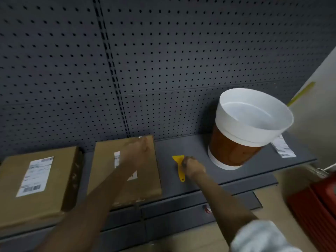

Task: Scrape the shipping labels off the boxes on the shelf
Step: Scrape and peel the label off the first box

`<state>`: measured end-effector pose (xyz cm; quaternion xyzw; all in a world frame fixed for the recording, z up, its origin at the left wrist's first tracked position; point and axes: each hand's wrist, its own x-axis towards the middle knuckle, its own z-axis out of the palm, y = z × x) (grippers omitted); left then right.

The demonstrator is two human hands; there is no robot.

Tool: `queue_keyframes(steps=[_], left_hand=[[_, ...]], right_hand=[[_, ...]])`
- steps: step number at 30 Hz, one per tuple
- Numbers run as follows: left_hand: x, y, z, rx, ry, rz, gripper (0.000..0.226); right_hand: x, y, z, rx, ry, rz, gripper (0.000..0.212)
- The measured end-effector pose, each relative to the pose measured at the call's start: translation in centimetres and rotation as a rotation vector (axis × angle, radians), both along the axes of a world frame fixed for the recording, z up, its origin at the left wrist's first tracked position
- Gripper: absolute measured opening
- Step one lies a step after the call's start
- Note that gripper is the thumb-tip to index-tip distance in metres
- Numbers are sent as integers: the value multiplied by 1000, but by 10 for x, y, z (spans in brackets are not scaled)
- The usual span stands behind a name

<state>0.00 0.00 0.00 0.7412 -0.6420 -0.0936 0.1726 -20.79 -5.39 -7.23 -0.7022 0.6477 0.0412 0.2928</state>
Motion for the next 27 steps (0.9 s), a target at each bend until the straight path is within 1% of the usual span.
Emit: queue_keyframes(steps=[4, 7, 9, 12, 14, 16, 19, 22, 25, 27], left_hand=[[9, -17, -21, -31, -15, 33, 18], [24, -22, -42, -65, 74, 49, 24], [34, -22, -50, -46, 75, 75, 21], [40, -23, -54, -35, 84, 103, 13], [42, -22, -55, -27, 94, 113, 11], [42, -22, -54, -24, 118, 108, 12], [47, -20, -50, -34, 124, 114, 18], [50, -13, -43, -36, 114, 130, 18], [52, -2, -32, -67, 117, 132, 16], [54, 8, -24, -88, 143, 144, 16]], right_hand=[[9, -8, -21, 59, 44, -62, 55], [10, -15, -35, 106, 75, -64, 58], [10, -21, -39, 121, 86, -67, 58], [14, -28, -42, 154, 94, -55, 48], [17, -28, -40, 171, 103, -58, 50], [15, -29, -41, 170, 87, -57, 49], [14, -31, -41, 146, 13, -41, 33], [15, -28, -19, 100, -62, -31, 16], [26, -24, 19, -23, -174, -32, 4], [37, -21, 39, -50, -261, 5, 8]])
